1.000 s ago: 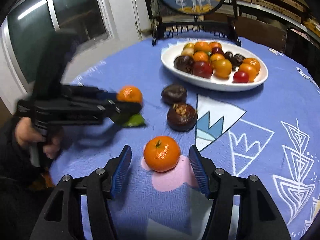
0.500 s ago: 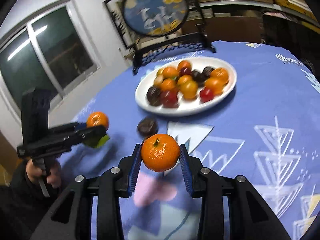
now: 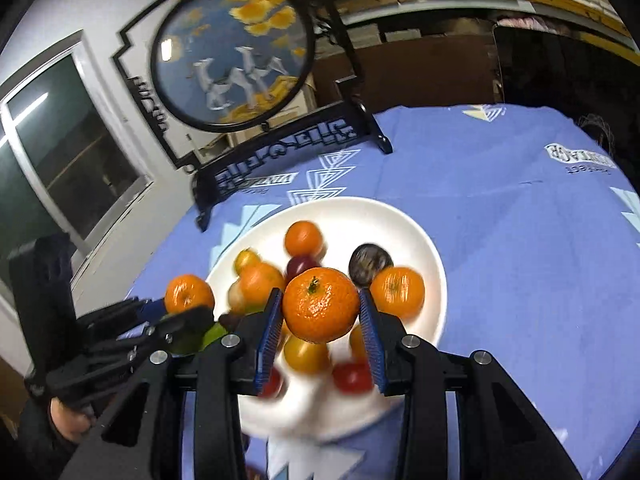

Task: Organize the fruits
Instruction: 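Carry both tangerines over the white plate and open both tools, then grasp a mangosteen with the right tool while the left tool grasps the last mangosteen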

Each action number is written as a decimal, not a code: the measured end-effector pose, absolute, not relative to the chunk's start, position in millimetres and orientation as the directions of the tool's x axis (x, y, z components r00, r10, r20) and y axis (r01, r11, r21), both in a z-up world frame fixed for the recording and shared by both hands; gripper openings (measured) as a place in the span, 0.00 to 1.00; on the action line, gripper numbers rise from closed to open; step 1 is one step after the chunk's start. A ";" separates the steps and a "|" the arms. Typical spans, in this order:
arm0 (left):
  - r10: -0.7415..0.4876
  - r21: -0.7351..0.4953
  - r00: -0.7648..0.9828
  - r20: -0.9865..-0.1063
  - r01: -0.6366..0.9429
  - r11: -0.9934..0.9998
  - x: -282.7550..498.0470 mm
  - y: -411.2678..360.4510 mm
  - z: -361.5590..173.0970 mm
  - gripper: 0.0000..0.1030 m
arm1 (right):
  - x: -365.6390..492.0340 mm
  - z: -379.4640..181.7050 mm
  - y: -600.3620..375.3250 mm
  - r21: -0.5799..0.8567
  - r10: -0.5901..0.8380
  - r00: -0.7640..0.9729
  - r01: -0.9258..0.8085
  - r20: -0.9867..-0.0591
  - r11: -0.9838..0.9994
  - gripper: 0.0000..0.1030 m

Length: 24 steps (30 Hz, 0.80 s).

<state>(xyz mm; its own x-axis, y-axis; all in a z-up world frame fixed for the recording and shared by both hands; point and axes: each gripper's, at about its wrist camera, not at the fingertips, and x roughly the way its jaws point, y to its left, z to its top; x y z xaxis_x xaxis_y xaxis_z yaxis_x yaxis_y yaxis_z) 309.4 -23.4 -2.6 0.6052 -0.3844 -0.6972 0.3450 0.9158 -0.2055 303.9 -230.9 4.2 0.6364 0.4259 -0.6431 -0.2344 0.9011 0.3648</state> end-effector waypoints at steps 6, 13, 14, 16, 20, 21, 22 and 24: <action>-0.368 -0.221 0.605 -0.706 0.306 0.926 320.1 -18.1 -8.5 0.61 | 320.5 0.6 -228.9 0.365 0.421 0.647 -0.229 -0.636 0.903 0.49; -0.371 -0.215 0.639 -0.674 0.311 0.926 268.6 -0.7 8.9 0.71 | 268.7 3.7 -230.4 0.355 0.446 0.648 -0.277 -0.617 0.893 0.49; -0.363 -0.200 0.642 -0.675 0.315 0.928 258.7 1.3 8.4 0.77 | 255.9 2.9 -229.5 0.349 0.451 0.643 -0.289 -0.619 0.891 0.49; -0.349 -0.174 0.647 -0.678 0.321 0.931 235.9 6.1 4.6 0.79 | 236.0 0.2 -225.7 0.335 0.457 0.633 -0.312 -0.625 0.889 0.49; -0.334 -0.133 0.630 -0.701 0.345 0.929 193.5 13.6 -10.8 0.79 | 191.6 -13.4 -209.1 0.312 0.485 0.579 -0.378 -0.655 0.872 0.56; -0.333 -0.125 0.626 -0.705 0.352 0.928 185.2 15.6 -15.0 0.79 | 183.4 -17.1 -204.0 0.308 0.493 0.566 -0.394 -0.661 0.866 0.56; -0.327 -0.113 0.620 -0.713 0.358 0.927 173.9 16.1 -20.3 0.79 | 175.3 -21.2 -197.9 0.299 0.497 0.552 -0.412 -0.670 0.861 0.56; -0.322 -0.104 0.612 -0.723 0.364 0.926 160.1 18.2 -27.5 0.79 | 160.4 -28.4 -182.3 0.248 0.477 0.545 -0.441 -0.689 0.862 0.56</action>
<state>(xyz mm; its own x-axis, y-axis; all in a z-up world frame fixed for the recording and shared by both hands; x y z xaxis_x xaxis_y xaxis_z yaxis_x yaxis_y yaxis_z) 160.1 18.2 -27.5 0.6115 -0.3216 -0.7229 0.3642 0.9255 -0.1037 160.4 -182.3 -28.4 0.5455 0.4771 -0.6891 -0.4413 0.8625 0.2478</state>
